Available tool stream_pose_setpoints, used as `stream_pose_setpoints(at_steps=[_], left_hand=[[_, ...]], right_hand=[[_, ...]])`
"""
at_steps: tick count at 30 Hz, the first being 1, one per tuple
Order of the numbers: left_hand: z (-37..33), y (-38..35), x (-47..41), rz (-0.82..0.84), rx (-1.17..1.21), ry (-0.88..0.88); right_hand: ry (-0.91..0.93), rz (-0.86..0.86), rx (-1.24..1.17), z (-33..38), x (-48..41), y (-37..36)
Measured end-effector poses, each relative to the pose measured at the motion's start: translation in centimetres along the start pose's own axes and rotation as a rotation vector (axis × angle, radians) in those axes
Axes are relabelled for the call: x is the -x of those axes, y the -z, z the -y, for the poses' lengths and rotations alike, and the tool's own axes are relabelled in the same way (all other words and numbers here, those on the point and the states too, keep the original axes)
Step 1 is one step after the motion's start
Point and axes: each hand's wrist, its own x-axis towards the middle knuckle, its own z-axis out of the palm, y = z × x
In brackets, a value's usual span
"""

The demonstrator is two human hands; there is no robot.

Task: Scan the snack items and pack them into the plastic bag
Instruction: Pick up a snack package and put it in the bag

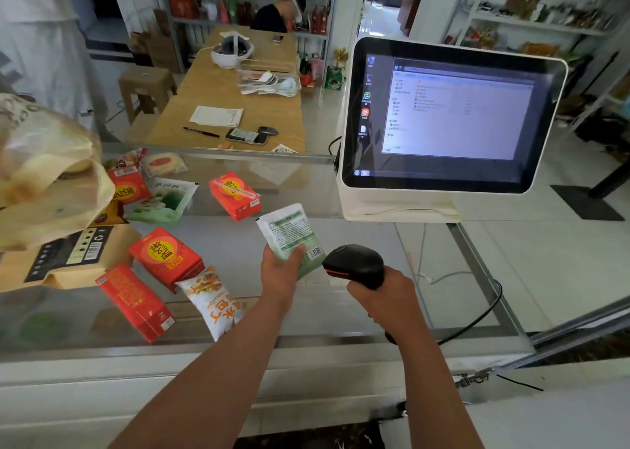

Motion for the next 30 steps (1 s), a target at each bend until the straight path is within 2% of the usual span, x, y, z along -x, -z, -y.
stream_pose_setpoints(at_steps=[8, 30], left_hand=[[0.26, 0.01, 0.05, -0.016, -0.045, -0.047], [0.12, 0.23, 0.62, 0.009, 0.027, 0.014]], right_hand=[[-0.018, 0.004, -0.054, -0.13, 0.21, 0.28], [-0.016, 0.020, -0.061, -0.26, 0.47, 0.46]])
